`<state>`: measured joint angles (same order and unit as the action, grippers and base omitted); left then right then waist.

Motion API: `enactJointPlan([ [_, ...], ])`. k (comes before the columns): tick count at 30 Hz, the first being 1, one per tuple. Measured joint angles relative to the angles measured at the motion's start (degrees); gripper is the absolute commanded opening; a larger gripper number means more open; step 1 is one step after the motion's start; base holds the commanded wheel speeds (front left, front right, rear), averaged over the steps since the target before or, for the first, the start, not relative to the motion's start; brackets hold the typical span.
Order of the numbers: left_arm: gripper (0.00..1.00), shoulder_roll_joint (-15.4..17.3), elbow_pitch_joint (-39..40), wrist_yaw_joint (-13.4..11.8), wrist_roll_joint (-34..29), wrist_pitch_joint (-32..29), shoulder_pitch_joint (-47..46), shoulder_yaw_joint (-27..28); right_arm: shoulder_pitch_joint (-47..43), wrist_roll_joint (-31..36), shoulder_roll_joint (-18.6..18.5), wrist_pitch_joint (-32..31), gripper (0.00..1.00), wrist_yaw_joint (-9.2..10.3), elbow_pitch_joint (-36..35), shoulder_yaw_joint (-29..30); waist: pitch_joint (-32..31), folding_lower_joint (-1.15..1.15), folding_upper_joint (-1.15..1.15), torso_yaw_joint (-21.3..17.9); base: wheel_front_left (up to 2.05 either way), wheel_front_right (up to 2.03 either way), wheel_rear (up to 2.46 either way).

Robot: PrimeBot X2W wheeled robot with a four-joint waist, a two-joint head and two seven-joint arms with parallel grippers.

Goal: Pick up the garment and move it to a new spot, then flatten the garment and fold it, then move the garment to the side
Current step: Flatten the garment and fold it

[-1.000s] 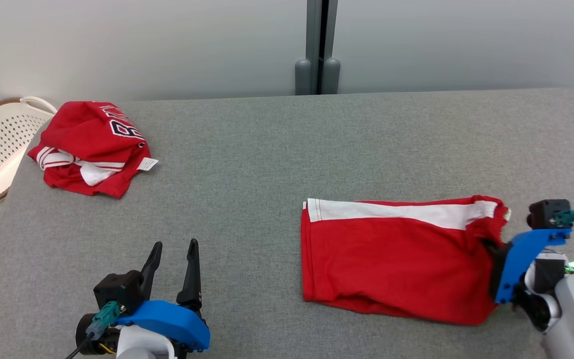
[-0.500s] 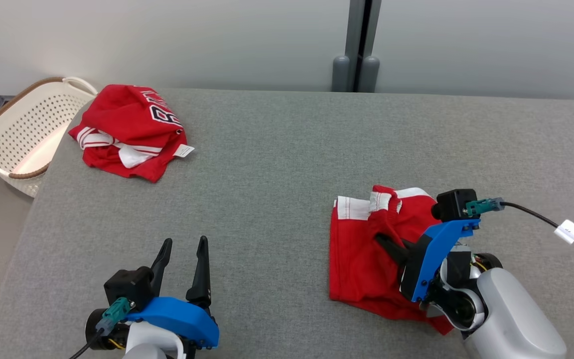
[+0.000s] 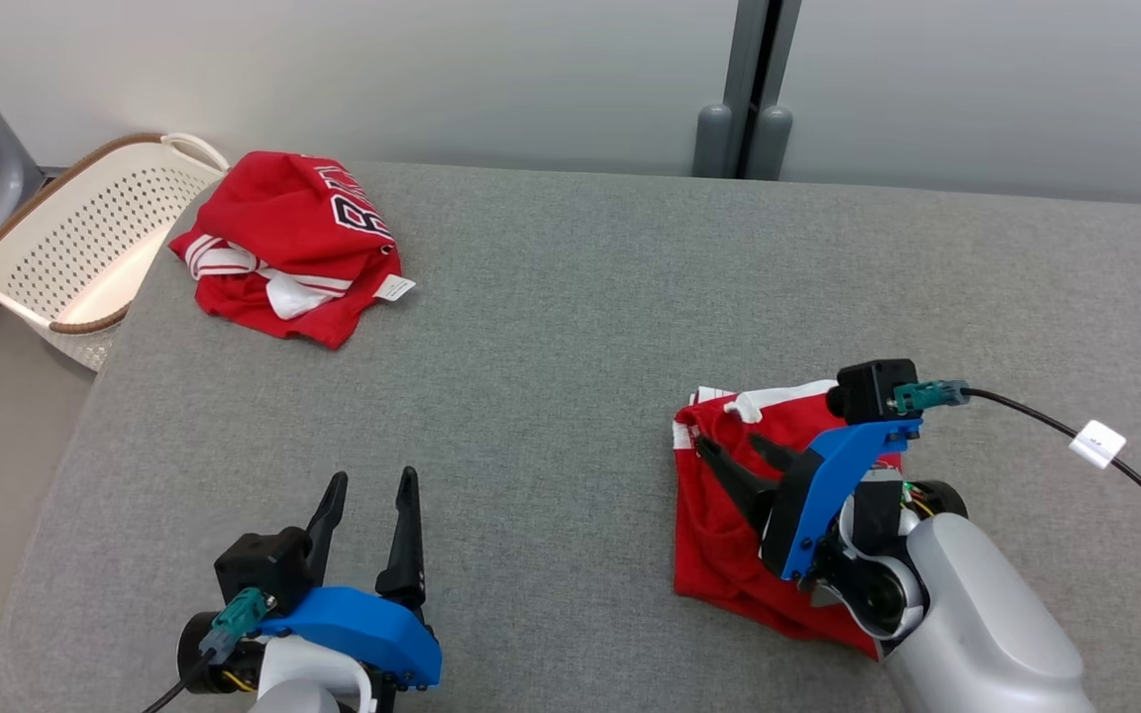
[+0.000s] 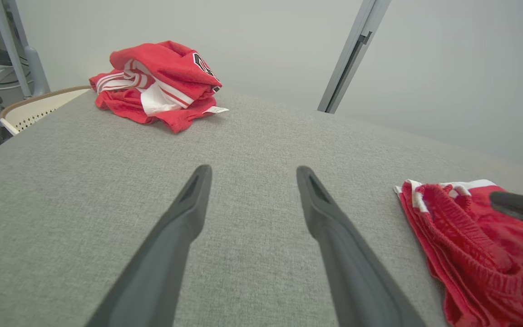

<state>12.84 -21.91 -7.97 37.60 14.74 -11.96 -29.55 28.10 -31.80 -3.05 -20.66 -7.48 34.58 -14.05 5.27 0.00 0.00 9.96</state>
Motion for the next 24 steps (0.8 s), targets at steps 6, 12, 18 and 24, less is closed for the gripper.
enactJointPlan([
  [6,1.00,-0.6,0.1,0.5,-1.0,0.1,-0.3,-0.4,-0.8,1.7,-1.1,5.4,1.00,0.00,-6.0,-0.4,-0.6,0.00,0.00,-2.4,0.00,0.00,0.00],
  [12,1.00,-1.6,0.3,1.0,-2.1,0.2,-1.8,-0.4,-3.7,10.3,-4.3,15.9,1.00,0.00,-10.0,4.9,-1.6,0.00,0.00,-5.1,0.00,0.00,0.00],
  [18,1.00,-2.4,0.2,1.0,-3.1,0.2,-2.2,1.4,-9.0,17.1,-3.7,22.8,1.00,0.00,-12.9,11.7,-3.0,-0.01,0.00,-7.5,0.00,0.00,0.00],
  [24,1.00,-3.0,0.7,1.3,-5.7,0.2,0.6,4.9,-14.5,21.3,-1.5,26.4,1.00,0.00,-16.3,15.4,-4.7,-0.01,0.00,-9.3,0.00,0.00,0.00],
])
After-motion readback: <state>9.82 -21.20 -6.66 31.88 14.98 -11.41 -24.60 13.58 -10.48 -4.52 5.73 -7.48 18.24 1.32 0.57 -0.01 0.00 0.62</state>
